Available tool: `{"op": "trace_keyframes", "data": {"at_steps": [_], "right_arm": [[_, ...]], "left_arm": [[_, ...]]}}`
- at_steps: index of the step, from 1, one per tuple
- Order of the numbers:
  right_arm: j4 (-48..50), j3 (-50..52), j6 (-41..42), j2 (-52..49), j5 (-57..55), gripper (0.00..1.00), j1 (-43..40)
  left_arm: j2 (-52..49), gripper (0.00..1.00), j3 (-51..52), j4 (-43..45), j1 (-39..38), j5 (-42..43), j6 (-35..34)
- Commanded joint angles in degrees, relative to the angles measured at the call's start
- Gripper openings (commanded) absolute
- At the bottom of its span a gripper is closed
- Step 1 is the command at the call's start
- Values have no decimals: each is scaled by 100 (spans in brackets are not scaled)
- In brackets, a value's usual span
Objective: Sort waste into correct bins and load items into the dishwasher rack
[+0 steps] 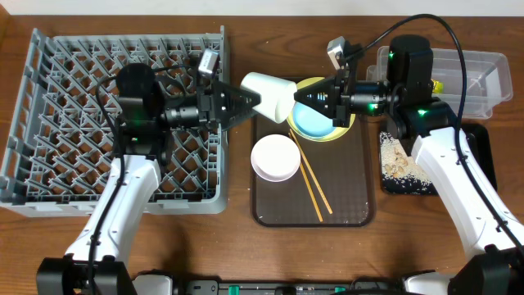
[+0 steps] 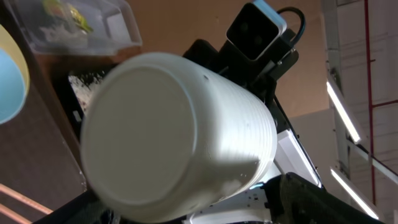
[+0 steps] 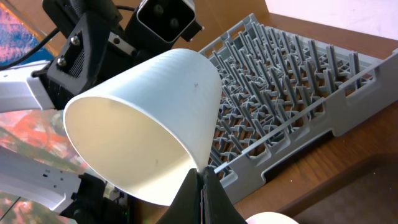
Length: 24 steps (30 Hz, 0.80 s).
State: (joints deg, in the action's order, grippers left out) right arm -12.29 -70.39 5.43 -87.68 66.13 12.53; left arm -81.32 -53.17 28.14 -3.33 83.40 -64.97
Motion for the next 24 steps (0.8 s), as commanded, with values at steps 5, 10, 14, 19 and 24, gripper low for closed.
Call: {"op": "trace_keyframes", "data": {"at_steps": [5,10,14,19,24], "right_arm": [[11,-39,11,35,181,1,-24],[-4,-39,11,35,243,1,-9],[-7,-39,11,35,455,1,-9],[-4,-39,11,35,490,1,-9],[-4,-39,9,35,619,1,-9]], "left_arm": [[7,85,-52,26,92,-24,376],[7,86,-52,28,92,-195,431],[7,86,-52,28,92,-201,433],[7,91,-52,26,90,-334,431],[7,91,-52,26,85,-348,374]]}}
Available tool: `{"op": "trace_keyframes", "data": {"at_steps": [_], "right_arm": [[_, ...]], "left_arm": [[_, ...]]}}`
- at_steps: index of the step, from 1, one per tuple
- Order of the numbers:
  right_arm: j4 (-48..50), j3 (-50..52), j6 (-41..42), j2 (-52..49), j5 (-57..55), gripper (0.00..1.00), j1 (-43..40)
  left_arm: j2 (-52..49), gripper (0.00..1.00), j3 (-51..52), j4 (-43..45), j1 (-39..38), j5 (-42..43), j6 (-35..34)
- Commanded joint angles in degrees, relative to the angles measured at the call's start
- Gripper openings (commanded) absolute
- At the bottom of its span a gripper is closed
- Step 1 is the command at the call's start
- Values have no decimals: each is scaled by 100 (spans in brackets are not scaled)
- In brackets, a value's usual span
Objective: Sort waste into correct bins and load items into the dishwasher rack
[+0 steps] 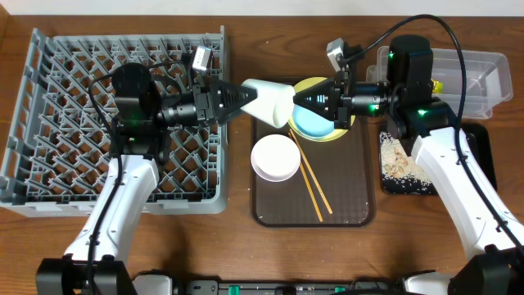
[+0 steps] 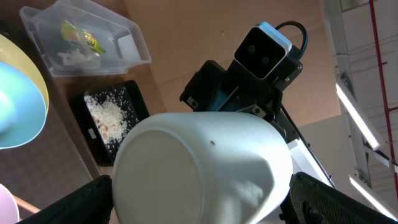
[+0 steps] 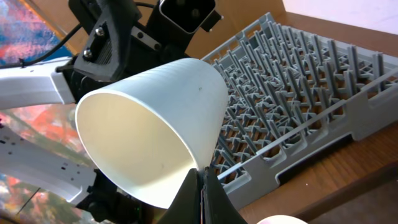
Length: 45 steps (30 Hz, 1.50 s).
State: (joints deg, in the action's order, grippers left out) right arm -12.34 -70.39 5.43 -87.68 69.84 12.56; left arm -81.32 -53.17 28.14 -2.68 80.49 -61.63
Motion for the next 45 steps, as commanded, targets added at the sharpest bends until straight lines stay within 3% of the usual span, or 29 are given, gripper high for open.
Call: {"op": "trace_keyframes", "data": {"at_steps": [1,18,25,45], "right_arm": [[-2,-39,9,35,249,1,-11],[35,-39,9,35,236,1,92],[-9,-39,9,35,0,1,92],[-33,-39,9,35,-24,1,92]], "left_arm": [[7,91,-52,26,11,-59,31],[7,91,-52,98,-391,-61,-282],[9,81,-52,177,-389,-13,-774],[9,69,-52,177,-389,-59,-861]]}}
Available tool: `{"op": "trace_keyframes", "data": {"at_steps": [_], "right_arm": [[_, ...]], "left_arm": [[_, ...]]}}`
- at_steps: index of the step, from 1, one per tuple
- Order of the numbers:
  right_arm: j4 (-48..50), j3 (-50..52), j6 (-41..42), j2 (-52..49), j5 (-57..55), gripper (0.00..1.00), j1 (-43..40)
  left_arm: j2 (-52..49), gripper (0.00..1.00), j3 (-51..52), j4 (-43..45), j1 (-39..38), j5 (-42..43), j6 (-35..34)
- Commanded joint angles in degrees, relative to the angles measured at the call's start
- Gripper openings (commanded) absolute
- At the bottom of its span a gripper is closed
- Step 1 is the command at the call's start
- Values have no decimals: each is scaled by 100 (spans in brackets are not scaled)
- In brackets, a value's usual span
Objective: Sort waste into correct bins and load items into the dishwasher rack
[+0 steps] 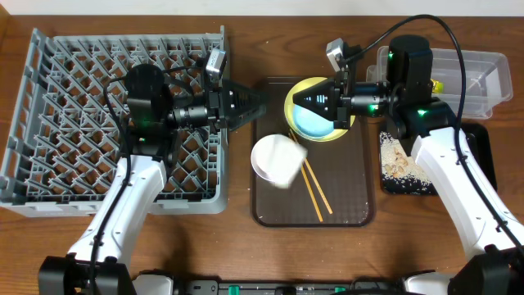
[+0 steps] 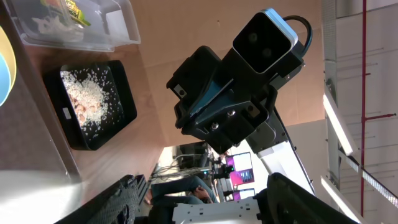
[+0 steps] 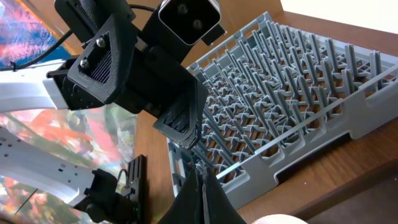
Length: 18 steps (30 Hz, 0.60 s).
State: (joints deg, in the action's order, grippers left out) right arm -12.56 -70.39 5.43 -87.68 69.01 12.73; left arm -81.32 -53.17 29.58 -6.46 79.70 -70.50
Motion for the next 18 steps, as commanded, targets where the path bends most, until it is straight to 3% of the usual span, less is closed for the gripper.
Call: {"op": "trace_keyframes", "data": {"at_steps": [1,7,9,18], "right_arm": [[-11,-39,9,35,59,1,74],[-13,-39,11,35,44,1,74],[-57,-39,9,35,-2,8,74],[-986,-39,-7,35,-1117,13,81]], "left_arm": [[9,69,-52,33,-11,22,28],[9,75,-52,33,-11,46,63],[9,75,-52,31,-11,85,319],[9,80,-52,-232,-11,127,1073]]}}
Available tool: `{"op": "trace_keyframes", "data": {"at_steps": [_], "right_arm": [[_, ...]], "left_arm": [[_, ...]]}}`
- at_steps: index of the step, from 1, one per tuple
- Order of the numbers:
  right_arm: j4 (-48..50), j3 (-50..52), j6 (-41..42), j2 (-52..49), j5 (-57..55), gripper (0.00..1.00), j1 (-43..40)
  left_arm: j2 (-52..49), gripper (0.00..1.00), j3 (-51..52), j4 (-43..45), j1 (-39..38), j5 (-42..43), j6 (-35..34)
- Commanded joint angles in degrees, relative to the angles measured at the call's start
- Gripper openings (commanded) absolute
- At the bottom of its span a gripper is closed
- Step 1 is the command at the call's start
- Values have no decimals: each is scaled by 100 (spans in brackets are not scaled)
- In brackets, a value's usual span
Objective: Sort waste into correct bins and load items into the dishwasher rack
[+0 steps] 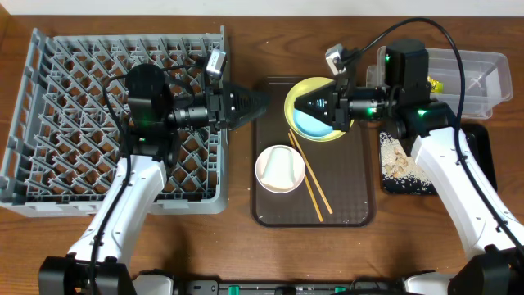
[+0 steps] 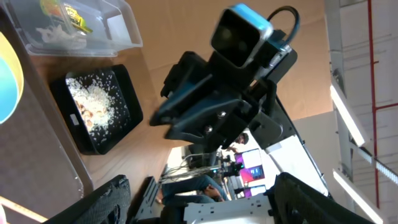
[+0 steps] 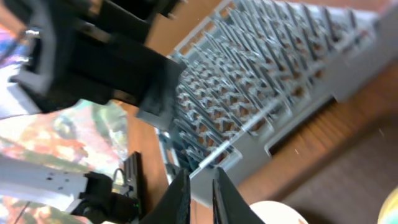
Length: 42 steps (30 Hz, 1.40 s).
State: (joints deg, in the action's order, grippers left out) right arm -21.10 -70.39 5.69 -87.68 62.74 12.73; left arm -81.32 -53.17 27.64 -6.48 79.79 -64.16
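A white cup [image 1: 281, 169] rests mouth up on the brown tray [image 1: 274, 215], seemingly inside the white bowl, whose rim shows around it. Its rim also shows at the bottom of the right wrist view [image 3: 273, 215]. My left gripper [image 1: 260, 103] hovers over the rack's right edge, pointing right; it is open wide [image 2: 202, 186] and holds nothing. My right gripper [image 1: 300, 104] faces it from over the yellow plate, its jaws [image 3: 200, 171] a small gap apart and empty. The grey dishwasher rack [image 1: 74, 123] lies at the left [image 3: 280, 81].
A blue bowl [image 1: 315, 120] sits on a yellow plate [image 1: 291, 102] at the tray's top. Chopsticks [image 1: 312, 187] lie beside the cup. A clear bin [image 1: 479, 61] with wrappers and a black tray [image 1: 401, 168] of food scraps stand at the right.
The cup was a blur over the white bowl; now it rests still and upright there. My right gripper's jaws, then together, stand slightly apart, and its wrist has tilted.
At first the cup hung above the tray's top left, my left gripper round its base and my right pinching its rim. Then the left jaws stood wider while the right still pinched. Then both grippers were empty and the cup was down at the bowl, where it now rests.
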Motion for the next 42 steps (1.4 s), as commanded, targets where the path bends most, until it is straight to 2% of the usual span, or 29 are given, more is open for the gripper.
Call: {"op": "trace_keyframes", "data": {"at_steps": [1,8,16,22,28,34,42], "right_arm": [[-243,-39,-68,35,-575,14,87],[-739,-39,-302,35,-920,22,186],[-1228,-39,-297,35,-1440,28,284],[-1895,-39,-295,35,-1932,39,387],[-2411,74,-271,35,-1989,38,619],[-2387,544,345,35,-2391,36,1003],[-1641,1453,1316,35,-2522,34,1097]], "left_arm": [[9,80,-52,-111,-9,116,575],[9,81,-52,-1202,-9,-595,1510],[33,81,-162,-2837,61,-2562,2802],[308,81,-957,-5066,101,-4559,4236],[660,82,-1318,-6373,101,-6325,4317],[728,86,-1316,-7018,101,-6752,4319],[726,87,-1307,-7112,101,-6745,4317]]}}
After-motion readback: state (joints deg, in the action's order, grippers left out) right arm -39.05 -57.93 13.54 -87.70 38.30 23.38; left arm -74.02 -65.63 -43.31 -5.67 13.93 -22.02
